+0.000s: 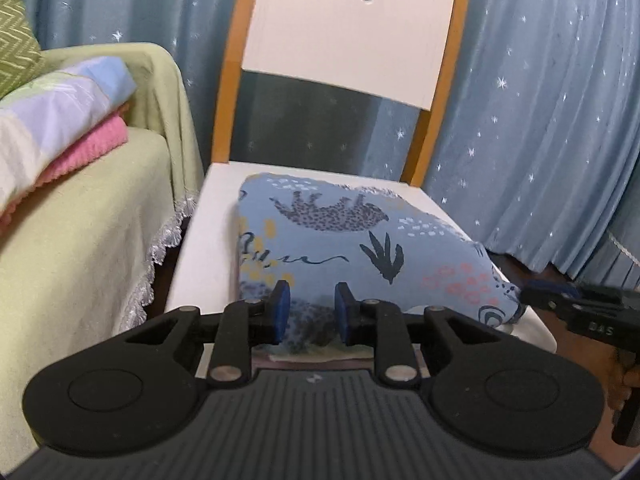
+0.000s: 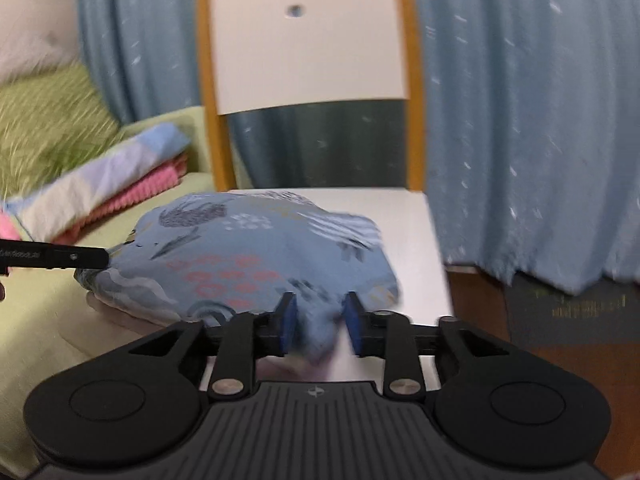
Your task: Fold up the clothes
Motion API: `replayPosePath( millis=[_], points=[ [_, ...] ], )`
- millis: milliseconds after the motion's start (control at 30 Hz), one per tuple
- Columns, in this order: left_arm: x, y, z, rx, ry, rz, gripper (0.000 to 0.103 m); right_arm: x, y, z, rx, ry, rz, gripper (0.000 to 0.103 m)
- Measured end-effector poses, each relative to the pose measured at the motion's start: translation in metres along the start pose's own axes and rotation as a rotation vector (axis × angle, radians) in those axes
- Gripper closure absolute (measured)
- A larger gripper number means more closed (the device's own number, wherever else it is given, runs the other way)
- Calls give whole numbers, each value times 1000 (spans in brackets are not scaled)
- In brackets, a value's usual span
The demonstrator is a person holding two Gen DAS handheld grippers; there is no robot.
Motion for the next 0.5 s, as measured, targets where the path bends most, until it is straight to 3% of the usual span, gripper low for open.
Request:
replayPosePath(
  millis=[133, 200, 267, 300, 367, 400, 500],
  points=[
    [-13, -6, 9, -3, 26, 21, 82, 6, -19, -24, -278, 66, 60, 69],
    [-19, -9, 16, 40, 33, 34, 82, 3, -21, -33, -453, 105, 35, 69],
    [-21, -10, 20, 60, 33, 35, 82, -4, -24, -38, -547, 127, 19, 69],
    [-22, -10, 22, 59, 35, 36, 82, -8, -24, -38, -551, 139, 14, 70],
    [-24, -11, 23, 44, 40, 40, 81, -11, -22, -33, -511, 175, 0, 91],
    [-25, -11, 22, 34, 44, 41, 81, -10, -20, -31, -485, 184, -14, 95],
    [-25, -13, 22, 12, 52, 40, 81, 5, -12, -27, -403, 213, -46, 98]
  ],
)
Point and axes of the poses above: each gripper's, at about its wrist camera, not at the fingertips, and x roughly against the way its jaws point, z to its left, y to its top, the point moved 7 cm from there along -x, roughly the way its jaws point, and after that the axes turned 10 degrees about -z, right-handed, at the moved point
